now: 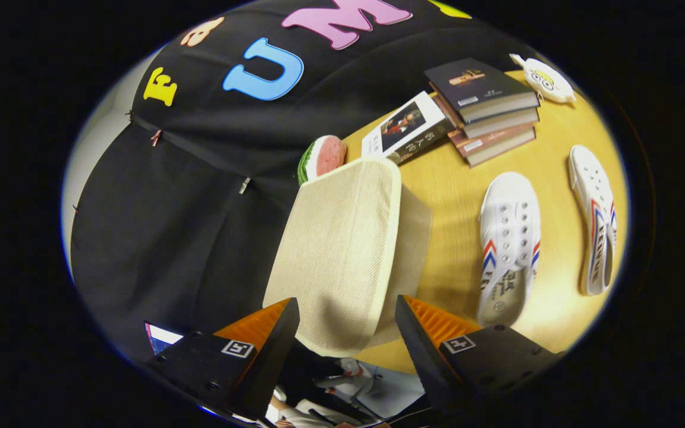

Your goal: Open the storage box then place both shoes into the box .Put the left shoe in first, then the right shoe, with the right side of both shoes facing outward in a uniform manner.

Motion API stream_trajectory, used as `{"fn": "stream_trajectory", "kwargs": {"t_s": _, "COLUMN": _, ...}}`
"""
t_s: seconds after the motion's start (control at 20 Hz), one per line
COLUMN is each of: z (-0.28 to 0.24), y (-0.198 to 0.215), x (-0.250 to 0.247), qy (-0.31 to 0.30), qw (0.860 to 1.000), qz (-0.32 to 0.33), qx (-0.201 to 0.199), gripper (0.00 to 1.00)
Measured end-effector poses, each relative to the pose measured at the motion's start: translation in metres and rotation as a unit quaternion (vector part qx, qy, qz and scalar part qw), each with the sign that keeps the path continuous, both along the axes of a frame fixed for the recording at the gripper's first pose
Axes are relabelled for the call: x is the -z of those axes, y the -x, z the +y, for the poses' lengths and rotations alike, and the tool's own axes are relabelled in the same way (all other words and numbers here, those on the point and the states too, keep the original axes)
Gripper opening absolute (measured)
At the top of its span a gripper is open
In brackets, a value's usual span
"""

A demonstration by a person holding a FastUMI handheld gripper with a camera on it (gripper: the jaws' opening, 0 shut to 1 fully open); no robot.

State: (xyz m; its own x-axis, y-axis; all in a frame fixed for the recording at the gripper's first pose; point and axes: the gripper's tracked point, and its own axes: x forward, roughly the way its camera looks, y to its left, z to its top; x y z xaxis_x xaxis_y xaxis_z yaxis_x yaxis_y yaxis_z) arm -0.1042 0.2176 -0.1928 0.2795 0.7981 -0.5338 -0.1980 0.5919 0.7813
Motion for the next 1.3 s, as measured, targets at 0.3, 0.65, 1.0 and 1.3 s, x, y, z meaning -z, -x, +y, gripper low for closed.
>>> {"fn": "stream_trajectory", "kwargs": {"t_s": 0.3, "z": 0.019, "y": 0.006, "x": 0.027, "qy": -0.018, "qw": 0.998, "qz": 0.067, "qx": -0.014, "gripper": 0.96}}
{"fn": "stream_trajectory", "kwargs": {"t_s": 0.65, "z": 0.020, "y": 0.001, "x": 0.027, "qy": -0.052, "qw": 0.990, "qz": 0.133, "qx": -0.006, "gripper": 0.41}}
{"fn": "stream_trajectory", "kwargs": {"t_s": 1.0, "z": 0.016, "y": -0.005, "x": 0.024, "qy": -0.055, "qw": 0.985, "qz": 0.163, "qx": -0.006, "gripper": 0.05}}
{"fn": "stream_trajectory", "kwargs": {"t_s": 1.3, "z": 0.005, "y": -0.019, "x": 0.004, "qy": -0.011, "qw": 0.992, "qz": 0.123, "qx": -0.032, "gripper": 0.05}}
